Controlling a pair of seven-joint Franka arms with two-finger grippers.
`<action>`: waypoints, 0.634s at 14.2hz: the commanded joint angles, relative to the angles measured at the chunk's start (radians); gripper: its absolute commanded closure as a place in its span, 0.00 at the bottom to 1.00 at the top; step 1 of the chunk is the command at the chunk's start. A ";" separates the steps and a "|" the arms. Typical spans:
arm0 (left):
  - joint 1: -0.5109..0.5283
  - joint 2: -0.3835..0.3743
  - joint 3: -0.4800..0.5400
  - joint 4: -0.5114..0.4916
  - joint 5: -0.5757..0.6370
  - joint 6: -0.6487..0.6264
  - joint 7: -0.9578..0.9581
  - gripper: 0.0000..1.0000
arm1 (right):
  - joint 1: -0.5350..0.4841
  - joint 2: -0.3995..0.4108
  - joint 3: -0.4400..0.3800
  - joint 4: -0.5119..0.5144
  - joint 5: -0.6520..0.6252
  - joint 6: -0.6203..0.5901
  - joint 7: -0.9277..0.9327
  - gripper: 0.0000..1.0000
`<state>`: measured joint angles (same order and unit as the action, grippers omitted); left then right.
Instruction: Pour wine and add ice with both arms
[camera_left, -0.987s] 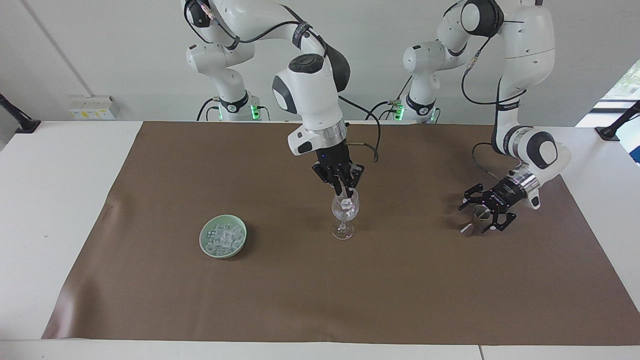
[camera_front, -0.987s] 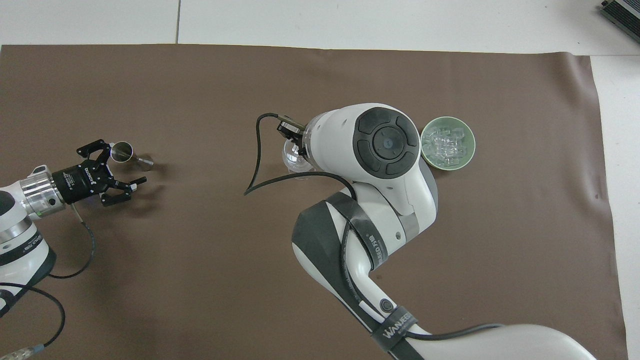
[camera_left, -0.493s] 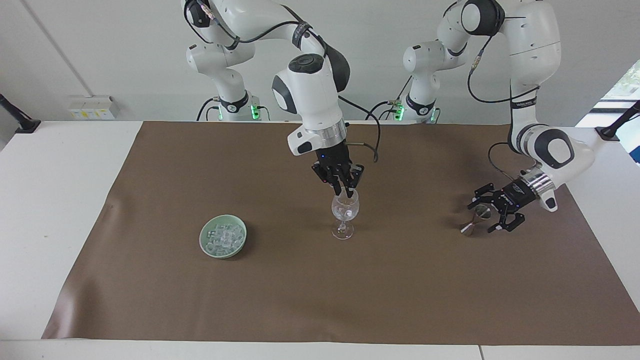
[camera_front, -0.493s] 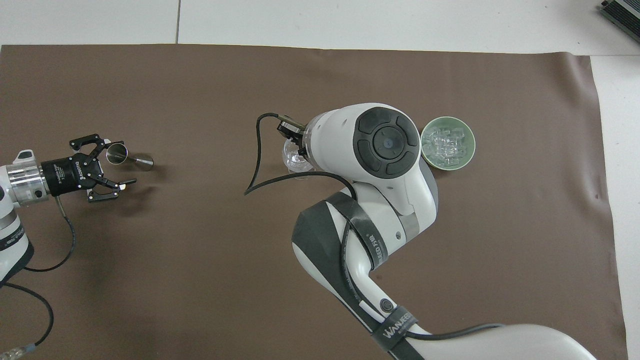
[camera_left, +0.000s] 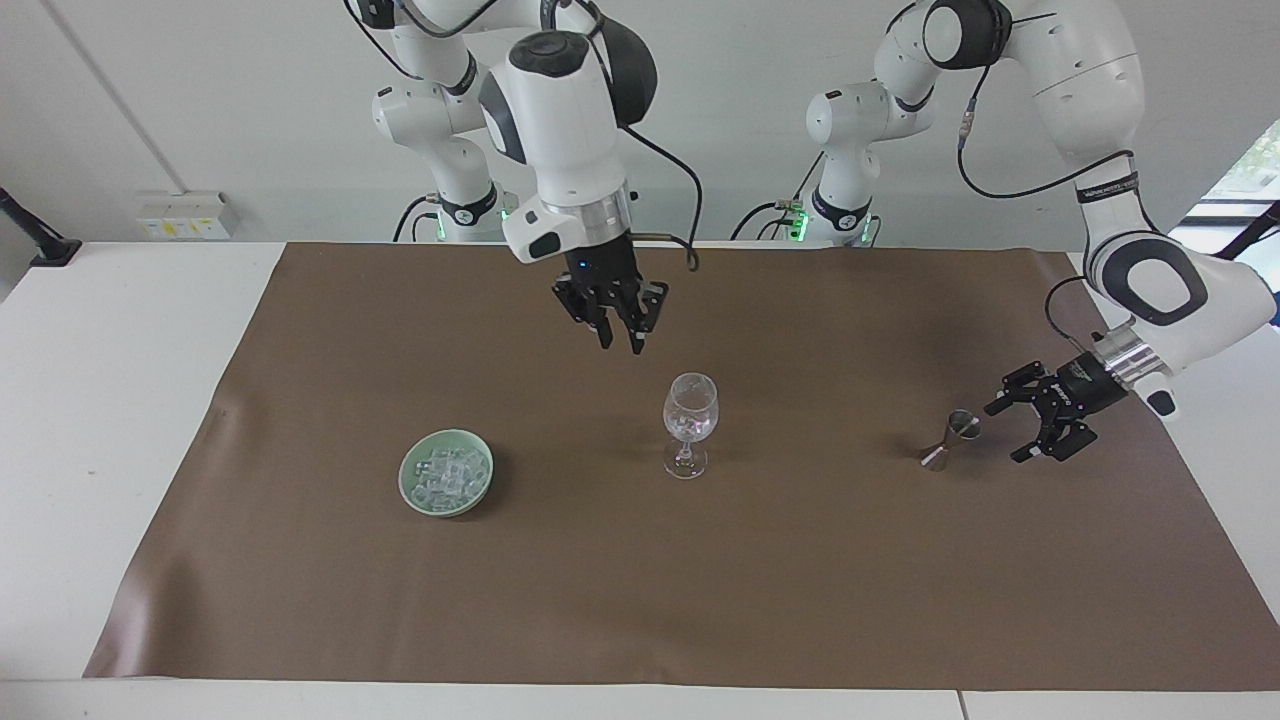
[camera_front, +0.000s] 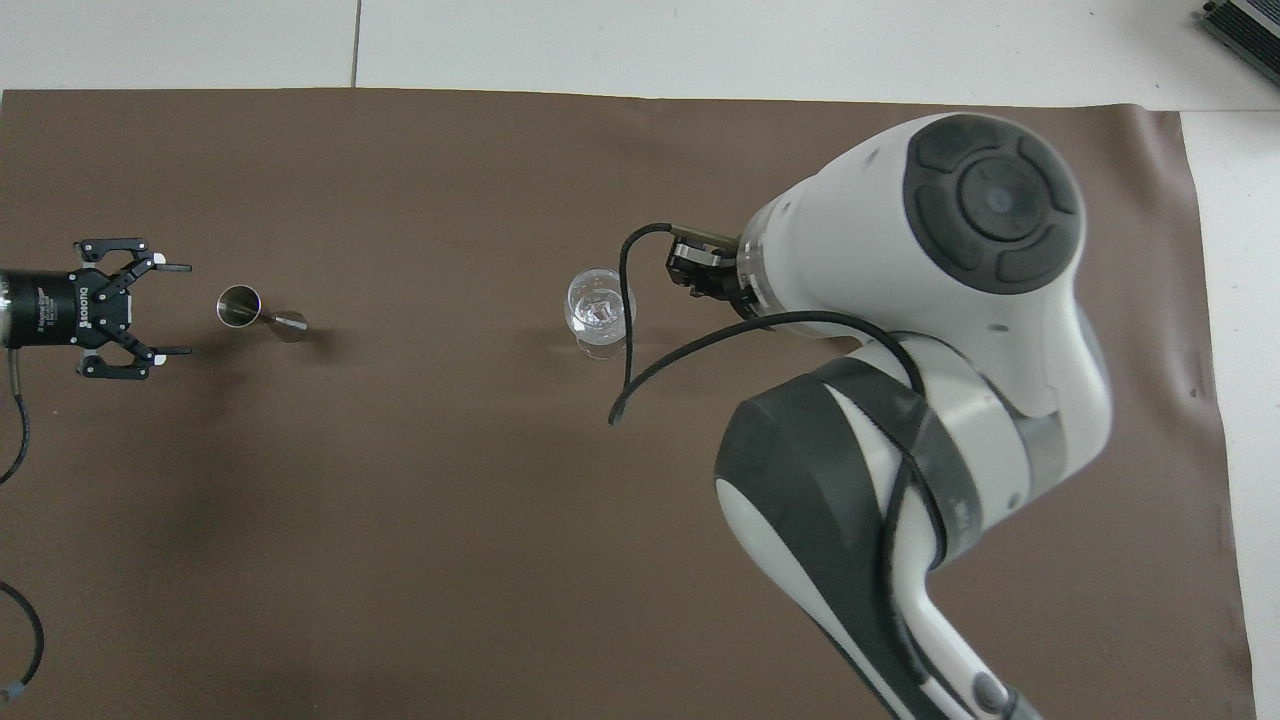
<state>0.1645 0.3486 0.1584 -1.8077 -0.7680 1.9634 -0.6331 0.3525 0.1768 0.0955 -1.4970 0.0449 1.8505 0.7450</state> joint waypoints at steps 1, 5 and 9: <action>-0.006 -0.023 -0.017 0.066 0.113 -0.030 0.048 0.00 | -0.116 -0.117 0.010 -0.045 0.009 -0.149 -0.209 0.38; -0.026 -0.075 -0.075 0.160 0.271 -0.046 0.078 0.00 | -0.304 -0.267 0.009 -0.141 0.016 -0.327 -0.532 0.31; -0.059 -0.155 -0.076 0.171 0.332 -0.087 0.238 0.00 | -0.444 -0.375 0.006 -0.278 0.016 -0.320 -0.746 0.26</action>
<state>0.1153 0.2380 0.0719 -1.6361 -0.4749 1.9208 -0.4861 -0.0252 -0.1328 0.0885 -1.6746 0.0505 1.5033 0.1083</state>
